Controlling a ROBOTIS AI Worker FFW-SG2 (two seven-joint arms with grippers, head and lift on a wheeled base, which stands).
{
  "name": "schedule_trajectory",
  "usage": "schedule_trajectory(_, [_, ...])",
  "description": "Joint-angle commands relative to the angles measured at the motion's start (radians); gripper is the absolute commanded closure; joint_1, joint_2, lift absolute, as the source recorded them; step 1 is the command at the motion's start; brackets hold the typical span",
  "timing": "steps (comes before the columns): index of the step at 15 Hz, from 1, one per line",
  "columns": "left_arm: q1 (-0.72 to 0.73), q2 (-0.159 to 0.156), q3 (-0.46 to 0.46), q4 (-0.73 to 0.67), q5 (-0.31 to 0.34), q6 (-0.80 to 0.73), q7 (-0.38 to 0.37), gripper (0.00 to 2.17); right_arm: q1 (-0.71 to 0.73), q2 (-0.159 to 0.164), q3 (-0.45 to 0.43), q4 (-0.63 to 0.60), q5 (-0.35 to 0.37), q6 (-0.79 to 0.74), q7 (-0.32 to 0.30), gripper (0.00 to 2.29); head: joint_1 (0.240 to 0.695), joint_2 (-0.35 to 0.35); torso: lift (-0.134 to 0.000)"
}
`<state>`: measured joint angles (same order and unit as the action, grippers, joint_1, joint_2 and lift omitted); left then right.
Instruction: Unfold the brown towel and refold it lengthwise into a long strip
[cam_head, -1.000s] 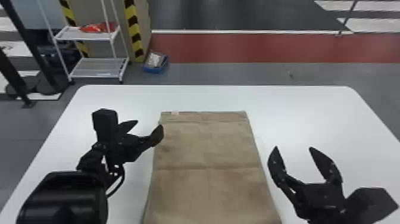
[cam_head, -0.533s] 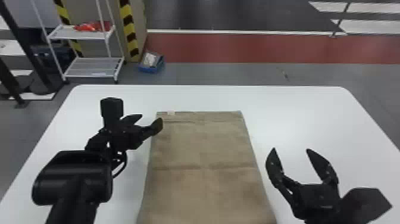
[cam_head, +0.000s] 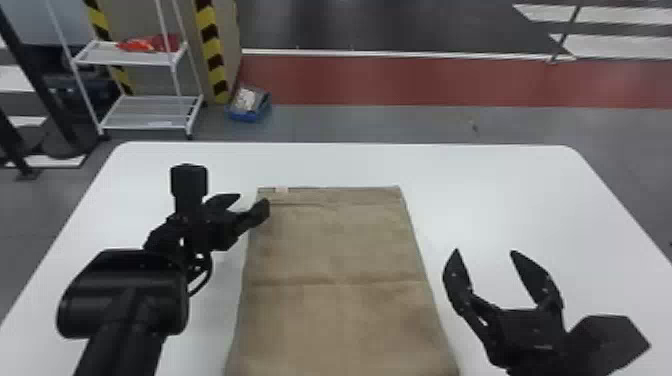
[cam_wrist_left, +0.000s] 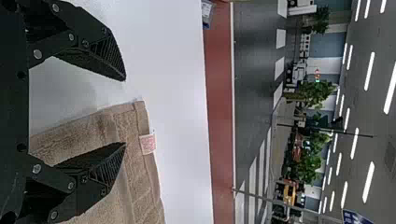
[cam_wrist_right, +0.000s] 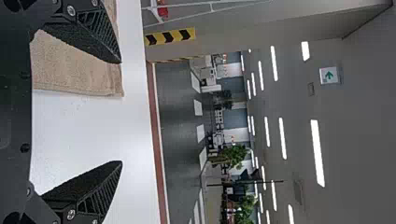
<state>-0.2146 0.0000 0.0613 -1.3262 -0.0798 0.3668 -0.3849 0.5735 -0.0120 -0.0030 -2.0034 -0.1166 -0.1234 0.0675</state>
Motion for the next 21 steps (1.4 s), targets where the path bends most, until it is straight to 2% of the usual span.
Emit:
schedule_trajectory(1, [0.0,-0.003,-0.001,0.007,-0.001,-0.002,0.0,0.48,-0.001,0.0,0.0,0.0,0.0,0.0,0.0,0.12,0.695,-0.035,-0.123])
schedule_trajectory(6, [0.001,-0.003,-0.003,0.012,-0.008,-0.002,-0.003,0.48,-0.001,0.0,-0.002,0.0,-0.002,0.0,0.0,0.12,0.695,-0.036,-0.123])
schedule_trajectory(7, [0.003,-0.003,-0.003,0.012,-0.009,-0.002,-0.006,0.52,-0.001,0.0,-0.002,0.0,-0.002,0.0,0.0,0.12,0.695,-0.037,-0.123])
schedule_trajectory(8, [0.004,-0.003,-0.003,0.012,-0.012,-0.002,-0.009,0.7,0.0,0.0,-0.002,0.0,-0.002,0.0,0.0,0.12,0.695,-0.038,-0.123])
schedule_trajectory(13, [0.012,-0.003,-0.006,0.009,-0.025,-0.005,-0.023,0.71,0.0,-0.002,-0.002,-0.002,-0.002,0.003,0.0,0.12,0.695,-0.04,-0.123])
schedule_trajectory(15, [0.02,-0.003,-0.005,0.004,-0.026,-0.015,-0.017,1.2,0.0,-0.003,-0.002,-0.003,-0.002,0.0,0.0,0.12,0.695,-0.042,-0.123])
schedule_trajectory(21, [0.092,-0.003,0.005,-0.082,-0.015,-0.018,-0.014,1.2,0.0,-0.003,-0.002,-0.005,-0.002,0.003,0.0,0.12,0.695,-0.038,-0.123])
